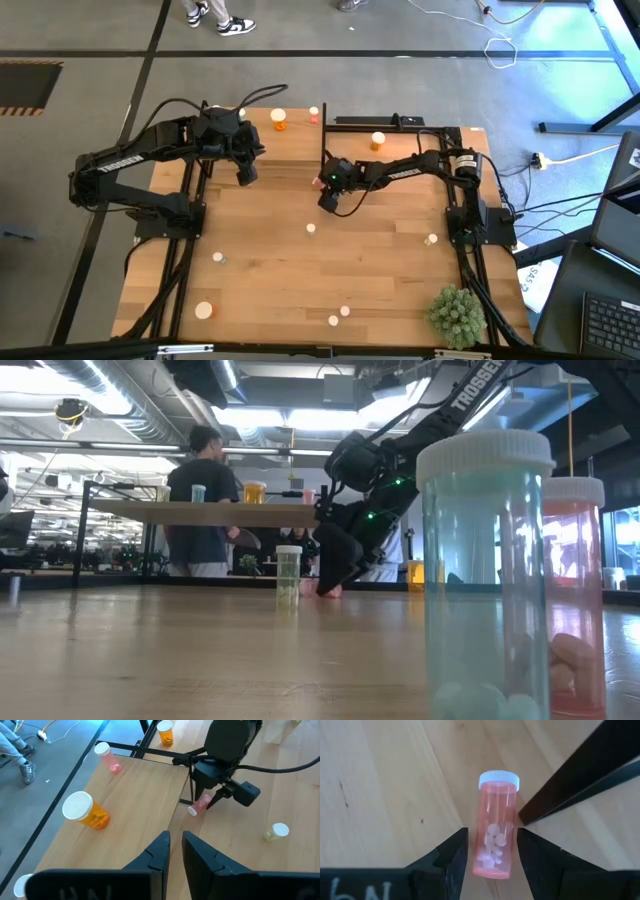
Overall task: Pick and place medicine bottles onto shelf by color
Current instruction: Put the top red pill bottle on the shelf aligned with the red pill bottle on the shelf
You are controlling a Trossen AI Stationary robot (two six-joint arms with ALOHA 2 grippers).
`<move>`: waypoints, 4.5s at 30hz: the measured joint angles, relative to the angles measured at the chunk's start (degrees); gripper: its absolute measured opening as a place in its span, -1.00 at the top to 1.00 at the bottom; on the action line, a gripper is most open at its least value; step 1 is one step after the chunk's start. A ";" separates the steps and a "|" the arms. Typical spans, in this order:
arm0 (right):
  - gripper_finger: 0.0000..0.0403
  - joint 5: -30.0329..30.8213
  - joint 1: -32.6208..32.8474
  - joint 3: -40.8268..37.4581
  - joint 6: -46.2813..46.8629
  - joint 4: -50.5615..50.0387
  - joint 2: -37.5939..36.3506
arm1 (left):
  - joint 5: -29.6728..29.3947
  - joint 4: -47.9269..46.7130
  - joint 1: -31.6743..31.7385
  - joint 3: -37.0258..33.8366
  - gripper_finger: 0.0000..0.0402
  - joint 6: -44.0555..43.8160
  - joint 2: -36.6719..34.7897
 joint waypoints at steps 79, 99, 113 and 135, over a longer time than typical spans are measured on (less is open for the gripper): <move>0.48 2.32 5.70 0.02 -1.90 22.29 -18.80 | 0.24 -1.57 0.00 0.00 0.78 -0.52 0.04; 0.48 22.57 9.57 0.04 -14.16 44.78 -13.43 | 0.22 -1.50 0.00 0.00 0.78 -0.55 0.06; 0.48 28.45 9.92 0.02 -14.01 54.03 -5.65 | 0.22 -1.29 2.04 0.00 0.78 -1.63 0.09; 0.48 30.53 12.35 0.03 -21.67 57.17 -3.37 | -5.16 5.83 6.49 -0.01 0.63 13.49 1.77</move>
